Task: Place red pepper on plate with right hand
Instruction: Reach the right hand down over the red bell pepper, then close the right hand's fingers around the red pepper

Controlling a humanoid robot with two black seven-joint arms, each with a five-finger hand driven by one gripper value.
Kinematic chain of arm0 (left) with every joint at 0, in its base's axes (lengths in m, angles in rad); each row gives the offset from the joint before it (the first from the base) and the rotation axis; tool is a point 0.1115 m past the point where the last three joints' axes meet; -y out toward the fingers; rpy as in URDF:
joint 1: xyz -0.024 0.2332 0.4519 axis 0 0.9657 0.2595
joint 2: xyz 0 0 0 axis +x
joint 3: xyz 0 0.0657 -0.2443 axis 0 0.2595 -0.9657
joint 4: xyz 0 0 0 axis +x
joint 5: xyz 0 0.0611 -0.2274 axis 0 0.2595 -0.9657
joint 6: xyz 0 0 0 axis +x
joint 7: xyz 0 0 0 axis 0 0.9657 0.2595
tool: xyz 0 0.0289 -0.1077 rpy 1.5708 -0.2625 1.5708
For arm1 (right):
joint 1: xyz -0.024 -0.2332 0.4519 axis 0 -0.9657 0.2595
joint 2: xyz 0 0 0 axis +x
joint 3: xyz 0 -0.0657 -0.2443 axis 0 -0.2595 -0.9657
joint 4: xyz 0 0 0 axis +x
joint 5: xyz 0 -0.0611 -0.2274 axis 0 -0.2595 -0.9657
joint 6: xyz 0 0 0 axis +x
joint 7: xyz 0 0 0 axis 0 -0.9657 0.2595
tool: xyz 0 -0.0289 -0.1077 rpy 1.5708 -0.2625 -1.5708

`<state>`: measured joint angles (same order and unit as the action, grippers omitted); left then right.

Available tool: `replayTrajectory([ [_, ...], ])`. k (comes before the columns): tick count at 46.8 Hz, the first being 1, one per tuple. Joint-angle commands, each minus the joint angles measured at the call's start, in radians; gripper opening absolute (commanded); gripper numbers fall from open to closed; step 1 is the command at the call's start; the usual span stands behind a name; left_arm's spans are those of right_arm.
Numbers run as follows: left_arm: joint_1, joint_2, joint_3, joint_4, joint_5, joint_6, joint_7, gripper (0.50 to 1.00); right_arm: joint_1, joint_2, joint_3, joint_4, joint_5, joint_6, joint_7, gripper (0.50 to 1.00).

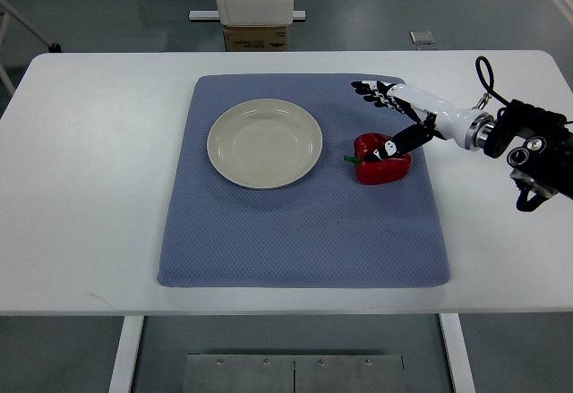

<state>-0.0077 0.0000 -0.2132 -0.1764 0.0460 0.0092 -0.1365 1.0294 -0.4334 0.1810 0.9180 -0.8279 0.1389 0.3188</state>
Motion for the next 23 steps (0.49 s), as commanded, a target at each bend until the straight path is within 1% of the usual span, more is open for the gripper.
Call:
replayTrajectory([
  [1,0.000,0.000,0.000,0.000,0.000,0.000,0.000,1.000,0.004,0.001,-0.014,-0.001,-0.004,0.001,0.000,0.998],
  [7,0.000,0.000,0.000,0.000,0.000,0.000,0.000,1.000,0.031,0.001,-0.066,-0.002,-0.014,-0.001,0.006,0.998],
  [23,0.000,0.000,0.000,0.000,0.000,0.000,0.000,1.000,0.035,0.002,-0.120,-0.010,-0.045,-0.012,0.009,0.995],
])
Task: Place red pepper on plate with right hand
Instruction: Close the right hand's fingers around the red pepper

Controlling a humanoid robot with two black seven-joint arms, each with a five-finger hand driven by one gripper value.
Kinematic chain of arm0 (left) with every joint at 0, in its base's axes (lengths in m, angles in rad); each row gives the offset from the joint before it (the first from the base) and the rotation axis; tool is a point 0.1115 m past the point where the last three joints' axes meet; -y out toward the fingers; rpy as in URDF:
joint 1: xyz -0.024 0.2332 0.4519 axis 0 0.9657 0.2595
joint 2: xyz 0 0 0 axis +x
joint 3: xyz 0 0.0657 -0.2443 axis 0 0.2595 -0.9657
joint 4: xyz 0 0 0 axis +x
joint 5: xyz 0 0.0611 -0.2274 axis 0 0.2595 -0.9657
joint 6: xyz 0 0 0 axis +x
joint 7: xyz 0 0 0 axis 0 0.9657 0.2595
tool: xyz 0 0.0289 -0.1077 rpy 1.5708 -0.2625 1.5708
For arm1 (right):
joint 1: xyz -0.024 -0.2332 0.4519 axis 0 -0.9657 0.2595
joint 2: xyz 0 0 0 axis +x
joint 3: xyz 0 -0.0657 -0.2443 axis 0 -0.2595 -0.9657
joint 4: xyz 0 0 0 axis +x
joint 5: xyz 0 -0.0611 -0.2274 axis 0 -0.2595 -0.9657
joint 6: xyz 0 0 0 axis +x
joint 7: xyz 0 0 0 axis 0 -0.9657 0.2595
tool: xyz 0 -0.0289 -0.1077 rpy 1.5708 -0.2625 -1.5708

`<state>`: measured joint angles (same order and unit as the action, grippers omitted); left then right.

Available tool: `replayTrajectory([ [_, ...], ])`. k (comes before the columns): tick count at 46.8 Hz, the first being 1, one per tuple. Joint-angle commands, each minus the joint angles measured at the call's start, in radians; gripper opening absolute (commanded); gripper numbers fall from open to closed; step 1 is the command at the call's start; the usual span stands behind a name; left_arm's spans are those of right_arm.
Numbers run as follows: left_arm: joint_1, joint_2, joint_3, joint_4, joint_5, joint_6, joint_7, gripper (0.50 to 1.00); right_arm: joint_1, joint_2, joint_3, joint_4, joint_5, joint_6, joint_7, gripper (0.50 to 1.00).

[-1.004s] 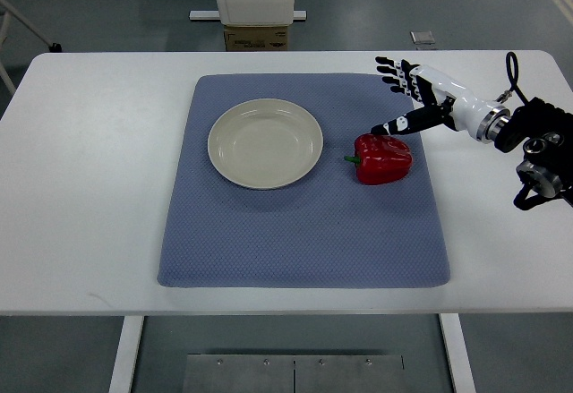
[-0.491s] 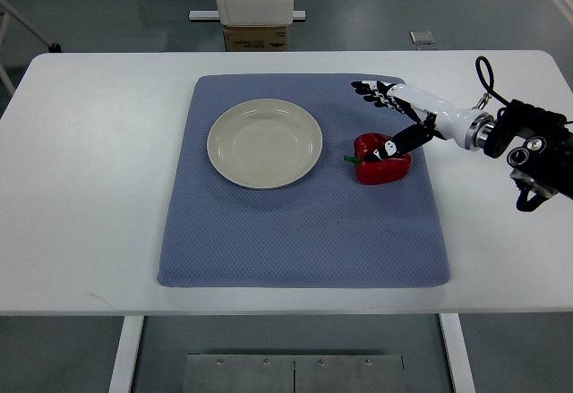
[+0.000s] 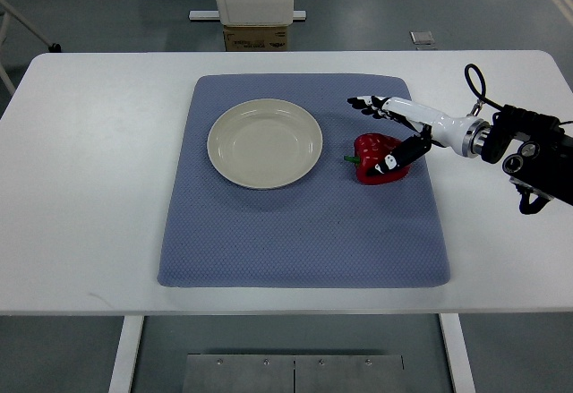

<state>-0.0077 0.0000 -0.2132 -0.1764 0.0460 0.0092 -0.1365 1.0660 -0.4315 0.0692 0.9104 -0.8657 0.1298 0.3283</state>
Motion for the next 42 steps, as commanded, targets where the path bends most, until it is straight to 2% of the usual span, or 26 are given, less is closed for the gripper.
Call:
replayTrajectory([
  [1,0.000,0.000,0.000,0.000,0.000,0.000,0.000,1.000,0.000,0.000,-0.014,-0.004,-0.009,-0.004,0.000,0.995],
  [15,0.000,0.000,0.000,0.000,0.000,0.000,0.000,1.000,-0.001,0.002,-0.071,-0.015,-0.016,-0.039,0.000,0.983],
  [21,0.000,0.000,0.000,0.000,0.000,0.000,0.000,1.000,-0.001,0.002,-0.078,-0.016,-0.016,-0.045,0.000,0.941],
  [35,0.000,0.000,0.000,0.000,0.000,0.000,0.000,1.000,0.000,0.002,-0.089,-0.025,-0.016,-0.045,0.000,0.799],
  [42,0.000,0.000,0.000,0.000,0.000,0.000,0.000,1.000,0.000,0.002,-0.089,-0.030,-0.016,-0.045,0.000,0.701],
])
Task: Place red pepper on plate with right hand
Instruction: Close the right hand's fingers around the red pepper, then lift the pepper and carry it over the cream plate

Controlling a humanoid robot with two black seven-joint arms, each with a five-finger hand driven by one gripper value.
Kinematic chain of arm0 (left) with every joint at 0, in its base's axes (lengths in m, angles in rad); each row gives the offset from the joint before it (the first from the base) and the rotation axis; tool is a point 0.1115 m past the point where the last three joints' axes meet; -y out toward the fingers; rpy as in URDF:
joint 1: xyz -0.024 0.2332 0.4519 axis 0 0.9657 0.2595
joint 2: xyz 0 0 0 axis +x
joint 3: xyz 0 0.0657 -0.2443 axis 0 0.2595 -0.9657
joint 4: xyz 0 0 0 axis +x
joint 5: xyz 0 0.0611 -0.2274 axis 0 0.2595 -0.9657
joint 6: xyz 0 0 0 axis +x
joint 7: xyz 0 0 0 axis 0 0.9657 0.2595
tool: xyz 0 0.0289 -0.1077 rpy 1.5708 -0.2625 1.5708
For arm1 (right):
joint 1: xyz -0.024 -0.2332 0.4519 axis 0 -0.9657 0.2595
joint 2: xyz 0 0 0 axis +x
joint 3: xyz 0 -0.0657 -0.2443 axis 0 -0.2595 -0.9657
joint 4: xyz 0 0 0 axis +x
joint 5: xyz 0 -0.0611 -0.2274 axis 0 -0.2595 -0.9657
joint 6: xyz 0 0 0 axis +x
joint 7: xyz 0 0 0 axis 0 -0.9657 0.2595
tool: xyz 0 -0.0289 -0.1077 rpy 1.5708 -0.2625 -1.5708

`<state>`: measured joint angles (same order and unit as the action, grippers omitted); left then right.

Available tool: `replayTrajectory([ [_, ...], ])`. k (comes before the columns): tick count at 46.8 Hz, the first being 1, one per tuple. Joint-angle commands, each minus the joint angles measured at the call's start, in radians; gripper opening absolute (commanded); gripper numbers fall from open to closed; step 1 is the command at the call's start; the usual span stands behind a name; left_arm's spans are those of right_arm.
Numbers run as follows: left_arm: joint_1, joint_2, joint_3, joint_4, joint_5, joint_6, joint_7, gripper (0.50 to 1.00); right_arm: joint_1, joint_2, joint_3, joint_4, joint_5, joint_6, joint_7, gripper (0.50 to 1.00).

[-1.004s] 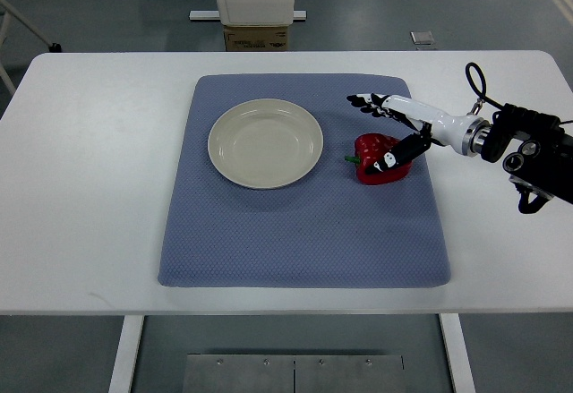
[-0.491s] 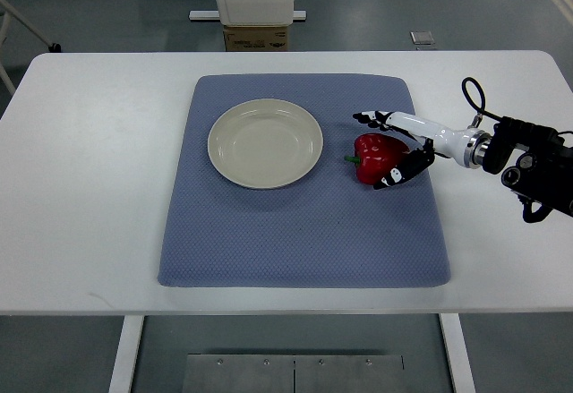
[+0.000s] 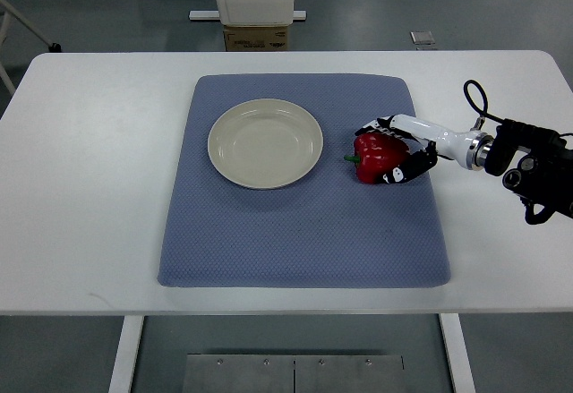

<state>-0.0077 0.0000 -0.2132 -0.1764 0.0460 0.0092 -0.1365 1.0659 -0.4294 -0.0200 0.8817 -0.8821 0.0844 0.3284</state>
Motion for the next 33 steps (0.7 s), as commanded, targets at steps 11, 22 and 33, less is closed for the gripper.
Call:
replayTrajectory([
  [11,0.000,0.000,0.000,0.000,0.000,0.000,0.000,1.000,0.013,0.003,0.003,-0.015,0.002,0.001,-0.003,0.500],
  [22,0.000,0.000,0.000,0.000,0.000,0.000,0.000,1.000,0.046,0.008,0.009,-0.023,0.012,0.000,-0.014,0.500],
  [33,0.000,0.000,0.000,0.000,0.000,0.000,0.000,1.000,0.092,0.032,0.040,-0.023,0.020,0.000,-0.049,0.500],
])
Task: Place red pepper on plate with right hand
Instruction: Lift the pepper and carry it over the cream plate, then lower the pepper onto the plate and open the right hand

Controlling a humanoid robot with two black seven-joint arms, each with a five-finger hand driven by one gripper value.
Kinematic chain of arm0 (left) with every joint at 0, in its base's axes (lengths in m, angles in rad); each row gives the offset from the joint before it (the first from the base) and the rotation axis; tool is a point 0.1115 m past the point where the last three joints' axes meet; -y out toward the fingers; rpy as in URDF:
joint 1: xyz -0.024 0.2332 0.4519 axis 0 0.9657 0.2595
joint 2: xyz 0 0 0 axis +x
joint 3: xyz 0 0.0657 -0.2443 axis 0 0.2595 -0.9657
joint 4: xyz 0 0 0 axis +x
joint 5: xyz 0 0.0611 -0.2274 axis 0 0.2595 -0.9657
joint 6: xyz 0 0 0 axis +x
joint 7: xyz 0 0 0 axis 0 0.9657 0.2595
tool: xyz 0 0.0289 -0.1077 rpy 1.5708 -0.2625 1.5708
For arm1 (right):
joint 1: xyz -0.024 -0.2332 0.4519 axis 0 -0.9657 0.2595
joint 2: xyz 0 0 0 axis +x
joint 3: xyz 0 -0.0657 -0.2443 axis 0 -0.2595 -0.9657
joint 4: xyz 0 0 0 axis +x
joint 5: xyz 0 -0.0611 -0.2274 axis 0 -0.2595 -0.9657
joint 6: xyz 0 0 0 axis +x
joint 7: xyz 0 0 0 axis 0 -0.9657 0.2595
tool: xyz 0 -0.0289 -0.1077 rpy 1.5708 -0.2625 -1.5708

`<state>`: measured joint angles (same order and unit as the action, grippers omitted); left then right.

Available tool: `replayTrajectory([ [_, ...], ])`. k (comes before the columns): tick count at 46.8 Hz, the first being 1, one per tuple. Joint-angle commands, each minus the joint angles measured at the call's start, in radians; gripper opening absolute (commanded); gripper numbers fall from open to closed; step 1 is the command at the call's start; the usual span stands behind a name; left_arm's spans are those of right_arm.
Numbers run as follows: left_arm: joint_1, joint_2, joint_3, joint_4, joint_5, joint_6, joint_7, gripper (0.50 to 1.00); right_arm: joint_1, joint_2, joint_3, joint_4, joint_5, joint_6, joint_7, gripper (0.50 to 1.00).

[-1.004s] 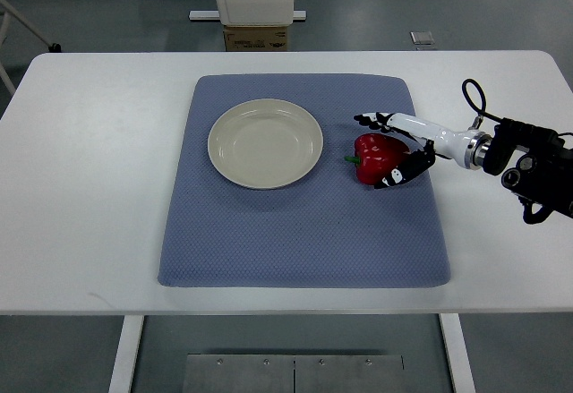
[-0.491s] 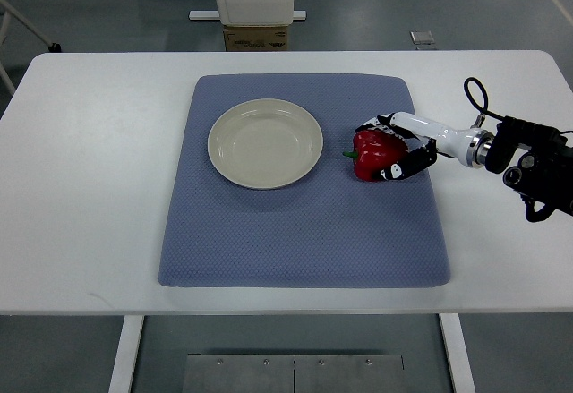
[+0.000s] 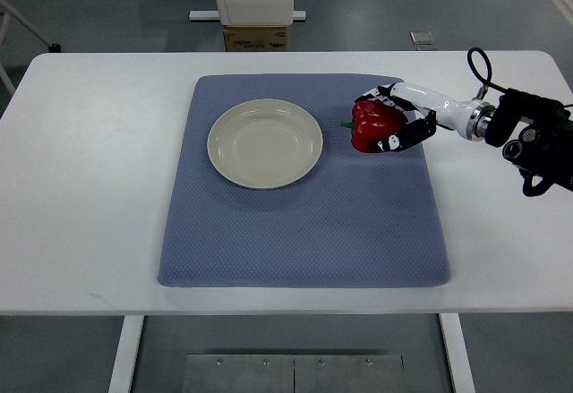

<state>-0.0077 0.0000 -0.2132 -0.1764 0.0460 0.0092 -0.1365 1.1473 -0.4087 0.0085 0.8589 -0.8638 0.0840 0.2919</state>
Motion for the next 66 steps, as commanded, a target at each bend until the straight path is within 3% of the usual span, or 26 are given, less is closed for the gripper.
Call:
replayTrajectory([
  [1,0.000,0.000,0.000,0.000,0.000,0.000,0.000,1.000,0.015,0.014,0.014,0.000,0.002,0.000,-0.019,0.500],
  [21,0.000,0.000,0.000,0.000,0.000,0.000,0.000,1.000,0.084,0.174,0.016,-0.073,0.040,0.000,-0.097,0.500],
  [48,0.000,0.000,0.000,0.000,0.000,0.000,0.000,1.000,0.098,0.409,0.016,-0.187,0.040,0.000,-0.112,0.500],
  [66,0.000,0.000,0.000,0.000,0.000,0.000,0.000,1.000,0.088,0.409,0.016,-0.199,0.077,-0.041,-0.191,0.500],
])
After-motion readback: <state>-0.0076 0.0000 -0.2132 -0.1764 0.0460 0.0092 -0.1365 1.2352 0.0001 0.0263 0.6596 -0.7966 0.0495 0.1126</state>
